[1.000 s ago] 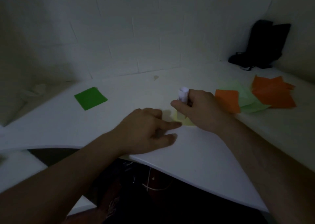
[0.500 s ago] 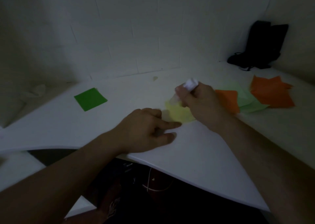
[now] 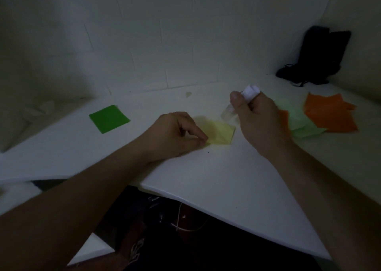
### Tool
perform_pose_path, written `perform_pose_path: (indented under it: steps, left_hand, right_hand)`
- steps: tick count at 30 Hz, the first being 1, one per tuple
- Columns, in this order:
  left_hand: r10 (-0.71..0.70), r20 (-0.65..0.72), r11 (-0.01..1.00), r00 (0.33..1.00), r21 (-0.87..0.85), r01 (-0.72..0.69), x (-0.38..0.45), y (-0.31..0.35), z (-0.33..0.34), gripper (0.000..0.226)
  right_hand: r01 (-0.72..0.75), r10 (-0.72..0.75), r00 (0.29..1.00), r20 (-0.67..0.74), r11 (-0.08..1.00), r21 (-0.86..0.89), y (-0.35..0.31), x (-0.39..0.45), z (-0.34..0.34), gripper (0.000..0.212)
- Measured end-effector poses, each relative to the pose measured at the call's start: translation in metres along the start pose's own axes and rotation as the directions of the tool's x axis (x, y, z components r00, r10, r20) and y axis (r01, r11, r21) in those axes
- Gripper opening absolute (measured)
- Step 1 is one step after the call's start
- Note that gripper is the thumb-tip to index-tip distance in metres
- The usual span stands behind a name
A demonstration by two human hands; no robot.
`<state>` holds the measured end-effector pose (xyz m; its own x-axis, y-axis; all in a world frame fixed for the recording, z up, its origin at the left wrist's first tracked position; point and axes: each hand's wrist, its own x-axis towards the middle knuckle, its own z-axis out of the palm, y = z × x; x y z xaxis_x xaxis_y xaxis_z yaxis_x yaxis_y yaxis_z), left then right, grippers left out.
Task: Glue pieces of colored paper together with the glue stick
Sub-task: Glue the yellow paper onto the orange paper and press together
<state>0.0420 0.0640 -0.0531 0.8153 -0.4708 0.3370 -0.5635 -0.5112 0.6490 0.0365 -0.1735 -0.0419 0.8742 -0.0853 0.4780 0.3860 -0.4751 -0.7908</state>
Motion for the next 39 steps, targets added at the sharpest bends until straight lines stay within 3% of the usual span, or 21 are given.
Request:
perform_pose_path:
  steps: [3,9,12,14,15,18,21,23,27,36,39]
  left_hand:
    - [0.068,-0.038,0.997,0.997,0.052,-0.066,-0.001,0.001,0.008,0.015]
    - [0.22,-0.08,0.951,0.972,0.241,-0.195,-0.006,0.007,0.013,0.018]
    - [0.128,-0.034,0.99,0.991,0.057,-0.126,-0.008,0.013,0.011,0.032]
    - [0.014,-0.046,0.994,0.999,-0.103,-0.018,-0.003,0.008,0.003,0.025]
    - [-0.031,-0.063,0.994,0.998,-0.104,0.024,0.001,0.003,-0.002,0.019]
    - [-0.071,0.021,0.982,0.997,0.174,0.067,0.019,-0.008,-0.015,0.015]
    - [-0.047,0.21,0.972,0.977,0.237,-0.004,0.032,-0.012,-0.013,0.05]
    - [-0.021,0.266,0.949,0.964,0.308,-0.064,0.036,-0.018,-0.005,0.068]
    - [-0.187,0.186,0.879,0.965,0.47,0.08,0.035,-0.014,0.007,0.085]
    - [-0.209,0.127,0.846,0.97,0.52,0.114,0.032,-0.007,0.013,0.086]
    - [-0.24,0.152,0.849,0.959,0.512,0.131,0.033,-0.007,0.012,0.083]
  right_hand:
    - [0.002,-0.001,0.998,-0.066,1.0,0.013,-0.003,0.001,-0.003,0.036]
    - [0.038,-0.039,0.999,-0.031,0.998,-0.042,-0.004,0.001,0.0,0.043]
    - [0.021,-0.021,0.999,-0.037,1.0,-0.015,-0.004,0.0,0.0,0.045]
    - [-0.004,0.004,1.0,-0.017,1.0,-0.007,-0.005,-0.001,-0.002,0.04]
    - [-0.015,0.015,1.0,0.007,1.0,-0.007,-0.005,-0.002,-0.003,0.036]
    - [-0.022,0.027,0.992,0.123,0.999,-0.047,-0.006,-0.004,-0.001,0.033]
    - [0.015,0.003,0.973,0.232,0.997,-0.077,-0.004,-0.007,0.006,0.041]
    - [0.049,-0.022,0.959,0.281,0.995,-0.087,-0.002,-0.009,0.008,0.039]
    - [0.075,-0.031,0.957,0.287,0.986,-0.145,-0.001,-0.008,0.006,0.03]
    - [0.091,-0.039,0.945,0.324,0.985,-0.144,0.0,-0.006,0.011,0.036]
    - [0.11,-0.049,0.931,0.362,0.982,-0.151,0.001,-0.007,0.012,0.025]
